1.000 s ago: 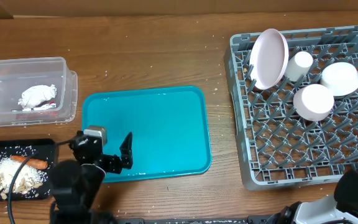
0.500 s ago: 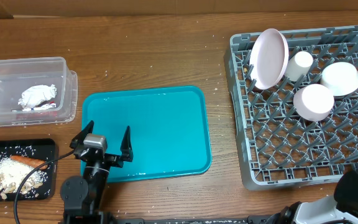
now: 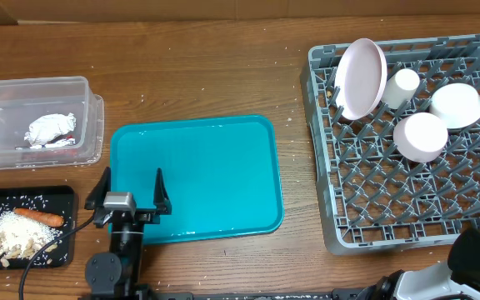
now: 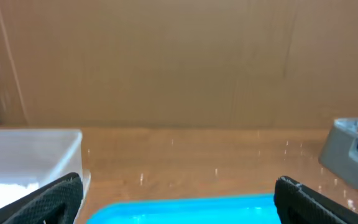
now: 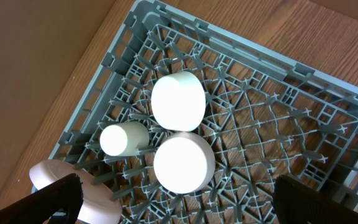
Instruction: Sort waste into correct bins and load items into the dishwasher
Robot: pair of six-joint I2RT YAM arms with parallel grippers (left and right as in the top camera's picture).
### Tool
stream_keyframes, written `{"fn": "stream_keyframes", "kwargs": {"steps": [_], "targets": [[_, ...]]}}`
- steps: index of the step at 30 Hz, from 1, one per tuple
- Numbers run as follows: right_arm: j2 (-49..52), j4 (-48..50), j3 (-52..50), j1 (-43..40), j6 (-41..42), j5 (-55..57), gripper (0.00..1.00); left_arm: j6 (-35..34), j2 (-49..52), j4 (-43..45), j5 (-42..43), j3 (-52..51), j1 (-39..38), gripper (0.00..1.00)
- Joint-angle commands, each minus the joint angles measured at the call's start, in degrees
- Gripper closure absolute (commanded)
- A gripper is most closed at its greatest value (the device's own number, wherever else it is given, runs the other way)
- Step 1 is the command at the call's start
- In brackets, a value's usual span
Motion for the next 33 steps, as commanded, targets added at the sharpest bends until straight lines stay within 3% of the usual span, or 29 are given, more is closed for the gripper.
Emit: {"fn": "stream_keyframes", "kwargs": {"steps": [1, 2, 33], "targets": [[-0.17, 0.33, 0.81, -0.07, 0.28, -0.13, 0.00, -0.02, -0.61, -6.23, 0.26, -0.26, -0.35, 0.00], [-0.17, 0.33, 0.81, -0.07, 0.28, -0.13, 0.00, -0.04, -0.61, -8.98, 0.26, -0.26, -0.33, 0.00], [-0.17, 0.33, 0.81, -0.07, 0.28, -0.13, 0.00, 2.16, -0.52, -8.92, -1.46, -0.26, -0.37, 0.00]]}}
